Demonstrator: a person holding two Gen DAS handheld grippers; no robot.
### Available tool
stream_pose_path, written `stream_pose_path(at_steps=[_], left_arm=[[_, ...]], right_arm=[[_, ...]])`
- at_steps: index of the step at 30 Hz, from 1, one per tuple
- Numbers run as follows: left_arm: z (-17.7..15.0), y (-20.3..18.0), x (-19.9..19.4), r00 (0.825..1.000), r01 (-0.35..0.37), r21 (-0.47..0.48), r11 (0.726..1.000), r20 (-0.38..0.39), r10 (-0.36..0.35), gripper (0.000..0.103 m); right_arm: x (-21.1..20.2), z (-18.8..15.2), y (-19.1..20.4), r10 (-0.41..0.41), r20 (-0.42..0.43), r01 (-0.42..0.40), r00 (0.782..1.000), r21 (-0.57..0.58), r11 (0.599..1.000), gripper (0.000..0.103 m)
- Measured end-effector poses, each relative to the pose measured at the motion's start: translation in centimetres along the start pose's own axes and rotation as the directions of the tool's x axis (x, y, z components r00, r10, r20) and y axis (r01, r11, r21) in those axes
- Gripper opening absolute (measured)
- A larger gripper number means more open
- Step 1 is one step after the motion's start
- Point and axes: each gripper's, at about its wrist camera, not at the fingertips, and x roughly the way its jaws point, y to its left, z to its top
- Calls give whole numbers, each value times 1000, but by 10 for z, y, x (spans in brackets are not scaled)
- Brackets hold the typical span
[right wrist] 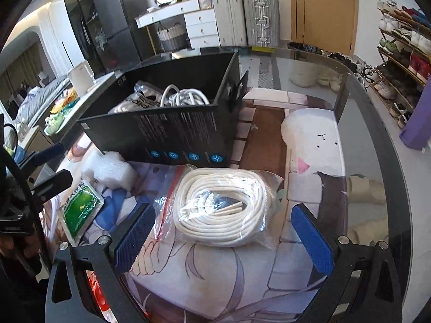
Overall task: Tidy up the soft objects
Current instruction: 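Lower the right tool onto the bagged white rope coil and close it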
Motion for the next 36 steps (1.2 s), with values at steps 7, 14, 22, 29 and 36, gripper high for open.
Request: stream_pose_path(at_steps=[7, 14, 22, 29, 36], left_arm=[[4, -2, 5, 1000, -1, 6, 1000, -7, 1, 103], [6, -6, 12, 1000, -3, 24, 1000, -26, 4, 103], [7, -11, 19, 999, -4, 32, 999, -52, 6, 103], [8, -14, 22, 998, 5, 34, 999, -62, -3, 103], [7, -18, 25, 998, -1, 43, 999, -68, 4, 103]], right_arm=[[11, 5, 14, -18, -34, 16, 999, -75, 997, 102], [21, 6, 24, -40, -56, 32, 998, -134, 990, 102], [28, 3, 27, -40, -68, 29, 997, -149, 988, 102], [28, -4, 28, -41, -41, 34, 998, -143, 989, 102], [25, -11, 25, -28, -25, 24, 999, -147, 989, 102]])
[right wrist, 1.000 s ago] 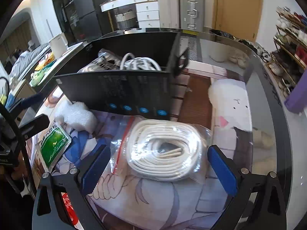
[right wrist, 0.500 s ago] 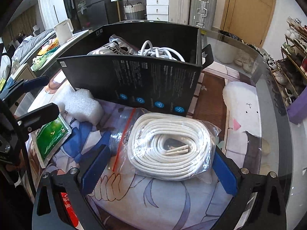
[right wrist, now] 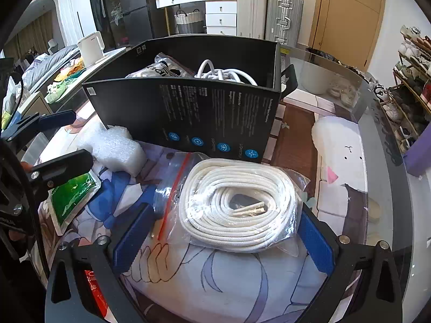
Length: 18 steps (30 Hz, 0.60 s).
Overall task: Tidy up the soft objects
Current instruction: 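Lower the right tool onto the bagged white rope coil and close it, then close the left tool on the white foam piece while the right tool lifts the rope bag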
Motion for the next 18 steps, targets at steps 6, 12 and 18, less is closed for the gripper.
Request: stream_pose_path(at_steps=[6, 12, 18], left_arm=[[0, 2, 1, 1000, 1, -5, 1000, -2, -1, 103], [0, 2, 2, 1000, -3, 1, 1000, -5, 3, 103], [2, -1, 3, 1000, -5, 12, 1000, -11, 5, 103]], right_arm=[[-5, -1, -2, -7, 28, 7, 1000, 4, 1000, 85], [-13, -4, 0, 11, 47, -10, 999, -25, 1000, 63], [-20, -8, -5, 30, 73, -30, 997, -7, 1000, 56]])
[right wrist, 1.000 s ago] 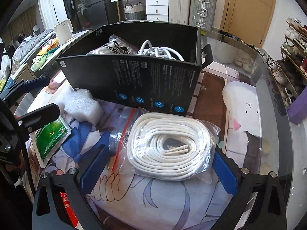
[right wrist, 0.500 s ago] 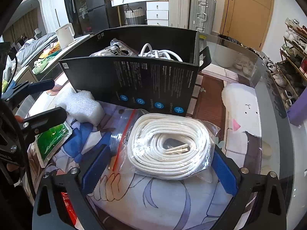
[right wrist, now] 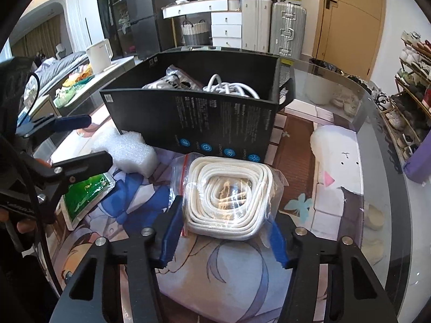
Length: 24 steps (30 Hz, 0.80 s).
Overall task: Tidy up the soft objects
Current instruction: 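Close the left tool on the white foam piece while the right tool lifts the rope bag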
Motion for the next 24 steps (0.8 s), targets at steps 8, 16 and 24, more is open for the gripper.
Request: stream_pose_path(at_steps=[8, 16, 24], left_arm=[[6, -5, 6, 1000, 12, -19, 1000, -29, -12, 103], [11, -14, 19, 997, -22, -26, 999, -79, 20, 103], [14, -22, 30, 993, -37, -34, 999, -117, 32, 103]], right_arm=[[-24, -8, -6, 35, 56, -36, 998, 16, 999, 56], [-41, -13, -7, 43, 92, -46, 995, 37, 998, 56], [-46, -16, -10, 39, 98, -44, 994, 47, 998, 56]])
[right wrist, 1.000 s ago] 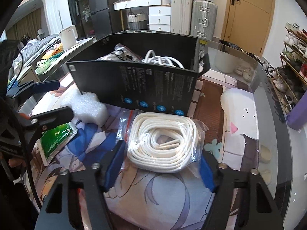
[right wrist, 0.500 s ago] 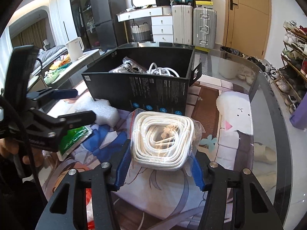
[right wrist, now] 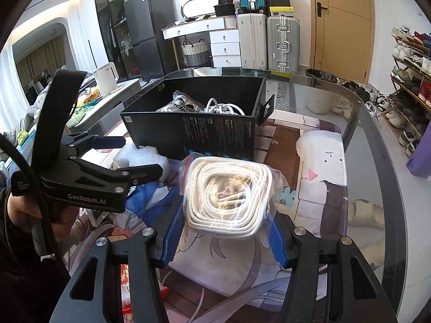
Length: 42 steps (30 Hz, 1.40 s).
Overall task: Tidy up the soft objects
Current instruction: 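Close the left tool on the white foam piece while the right tool lifts the rope bag, then carry the foam and rope bag over the black box and open both tools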
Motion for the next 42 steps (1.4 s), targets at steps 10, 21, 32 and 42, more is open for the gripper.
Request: stream_pose_path(at_steps=[10, 21, 32, 42], left_arm=[[0, -2, 5, 1000, 6, 12, 1000, -13, -5, 91], [-7, -7, -31, 994, 42, 79, 996, 98, -49, 90], [-6, 4, -70, 966, 47, 84, 995, 251, -67, 90], [2, 6, -82, 941, 45, 82, 996, 331, -70, 90]], right_arm=[[-2, 0, -2, -5, 0, 5, 1000, 7, 1000, 56], [-15, 4, 3, -4, 47, 4, 999, -6, 1000, 56], [-41, 12, 20, 22, 152, -17, 988, -40, 999, 56], [-46, 27, 21, 37, 202, -30, 979, -40, 999, 56]])
